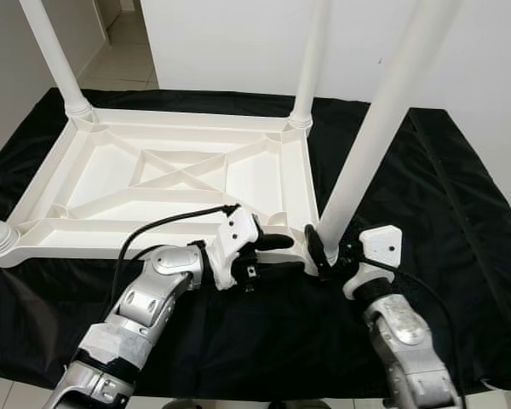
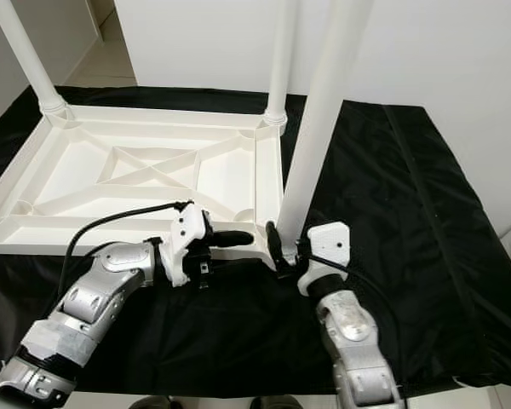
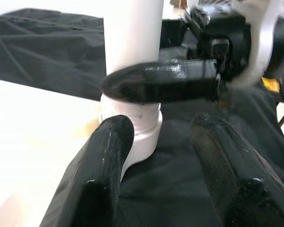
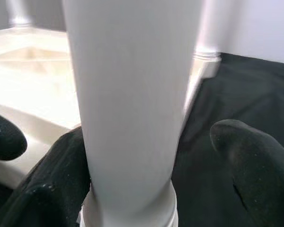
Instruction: Building children table
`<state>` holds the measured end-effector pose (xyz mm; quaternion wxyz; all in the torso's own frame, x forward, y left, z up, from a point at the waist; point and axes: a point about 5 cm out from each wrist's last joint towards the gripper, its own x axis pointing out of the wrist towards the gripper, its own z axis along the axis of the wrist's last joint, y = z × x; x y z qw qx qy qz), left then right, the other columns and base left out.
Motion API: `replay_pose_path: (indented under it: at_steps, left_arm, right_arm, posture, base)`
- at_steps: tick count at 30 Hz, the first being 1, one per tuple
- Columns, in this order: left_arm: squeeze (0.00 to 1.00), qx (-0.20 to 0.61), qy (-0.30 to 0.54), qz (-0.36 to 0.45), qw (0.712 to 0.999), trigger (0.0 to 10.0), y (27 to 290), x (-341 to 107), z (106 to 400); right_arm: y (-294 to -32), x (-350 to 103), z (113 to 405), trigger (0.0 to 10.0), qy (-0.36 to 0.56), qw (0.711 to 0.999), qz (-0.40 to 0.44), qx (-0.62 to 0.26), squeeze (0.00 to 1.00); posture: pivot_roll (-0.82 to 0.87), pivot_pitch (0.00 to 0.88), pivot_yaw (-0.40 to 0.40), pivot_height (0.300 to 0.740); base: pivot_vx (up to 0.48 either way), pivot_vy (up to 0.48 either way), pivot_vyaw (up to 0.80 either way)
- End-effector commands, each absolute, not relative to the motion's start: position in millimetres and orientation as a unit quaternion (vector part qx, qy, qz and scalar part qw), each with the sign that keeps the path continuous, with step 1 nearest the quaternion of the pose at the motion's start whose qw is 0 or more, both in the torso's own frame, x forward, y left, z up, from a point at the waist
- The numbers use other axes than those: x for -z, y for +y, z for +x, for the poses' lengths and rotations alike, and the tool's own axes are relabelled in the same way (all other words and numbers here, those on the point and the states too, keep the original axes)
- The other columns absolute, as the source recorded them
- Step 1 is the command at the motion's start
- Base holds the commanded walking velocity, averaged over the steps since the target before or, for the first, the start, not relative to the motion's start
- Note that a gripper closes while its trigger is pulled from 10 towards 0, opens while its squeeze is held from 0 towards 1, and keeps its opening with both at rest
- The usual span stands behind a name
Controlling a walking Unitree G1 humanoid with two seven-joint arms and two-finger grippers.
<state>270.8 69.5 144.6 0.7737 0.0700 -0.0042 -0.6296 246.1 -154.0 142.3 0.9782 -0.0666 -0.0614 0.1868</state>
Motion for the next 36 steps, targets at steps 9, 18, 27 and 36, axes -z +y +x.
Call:
replay_pose_path:
  at_steps: [9,18,27,36]
  left_arm:
    - [0.0,0.655,0.004,0.073,0.752,10.0,73.7,-144.9,267.0]
    - [0.0,0.651,0.003,0.073,0.756,10.0,74.8,-145.7,265.9]
    - [0.0,0.652,0.002,0.073,0.755,10.0,72.8,-146.4,266.4]
    - [0.0,0.652,0.002,0.072,0.755,10.0,71.3,-145.2,267.3]
  right_arm:
    - [-153.4,-136.6,271.9,9.8,-0.037,0.96,-0.081,-0.264,0.0]
    - [-144.1,-130.7,279.9,0.0,-0.021,0.949,-0.072,-0.307,0.0]
    - [-154.4,-128.8,277.8,10.0,-0.026,0.96,-0.069,-0.271,0.0]
    - [-156.4,-129.6,277.5,10.0,-0.029,0.989,-0.052,-0.136,0.0]
  posture:
    - [-0.04,0.03,0.013,0.74]
    - [-0.01,0.021,-0.005,0.74]
    - [-0.02,0.016,0.0,0.74]
    - [-0.05,0.019,0.004,0.74]
  base:
    - [0.0,0.0,0.0]
    - [0.0,0.0,0.0]
    - [0.0,0.0,0.0]
    - [0.0,0.0,0.0]
